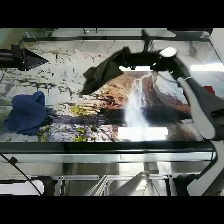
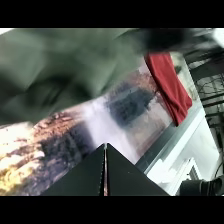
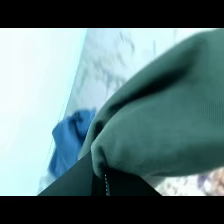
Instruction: Fold the shirts.
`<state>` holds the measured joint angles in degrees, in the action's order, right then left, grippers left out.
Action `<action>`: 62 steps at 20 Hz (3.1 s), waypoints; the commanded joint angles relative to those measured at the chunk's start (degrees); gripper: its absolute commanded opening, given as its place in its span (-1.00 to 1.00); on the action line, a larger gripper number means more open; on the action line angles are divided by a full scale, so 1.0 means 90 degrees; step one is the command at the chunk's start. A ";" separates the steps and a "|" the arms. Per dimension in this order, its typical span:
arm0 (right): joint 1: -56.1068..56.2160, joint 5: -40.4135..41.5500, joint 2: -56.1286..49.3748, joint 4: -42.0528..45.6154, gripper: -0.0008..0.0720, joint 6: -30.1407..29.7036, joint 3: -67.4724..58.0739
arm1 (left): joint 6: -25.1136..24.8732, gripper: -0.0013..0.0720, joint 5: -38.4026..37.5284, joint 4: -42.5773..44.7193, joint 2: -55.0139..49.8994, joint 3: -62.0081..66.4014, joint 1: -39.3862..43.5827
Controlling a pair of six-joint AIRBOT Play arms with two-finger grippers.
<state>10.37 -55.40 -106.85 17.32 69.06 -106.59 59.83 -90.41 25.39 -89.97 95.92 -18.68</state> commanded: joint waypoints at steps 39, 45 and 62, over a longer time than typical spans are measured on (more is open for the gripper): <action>-0.6137 -0.4767 0.1360 0.4189 -0.95 0.2667 -0.0661 | 0.0160 -0.92 0.1039 0.0058 -0.0002 -0.0002 0.1496; -0.6142 -0.4986 0.1877 0.4527 -0.94 0.2863 -0.0661 | 0.0117 -0.92 0.1020 0.0056 -0.0002 -0.0002 0.1523; -0.6130 -0.5469 0.1899 0.6023 -0.94 0.3339 0.1528 | 0.0117 -0.92 0.0386 0.0056 -0.0049 -0.0005 0.1523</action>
<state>-44.86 -104.14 -89.82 69.58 98.41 -99.63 60.88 -87.02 25.91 -90.28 95.88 -4.99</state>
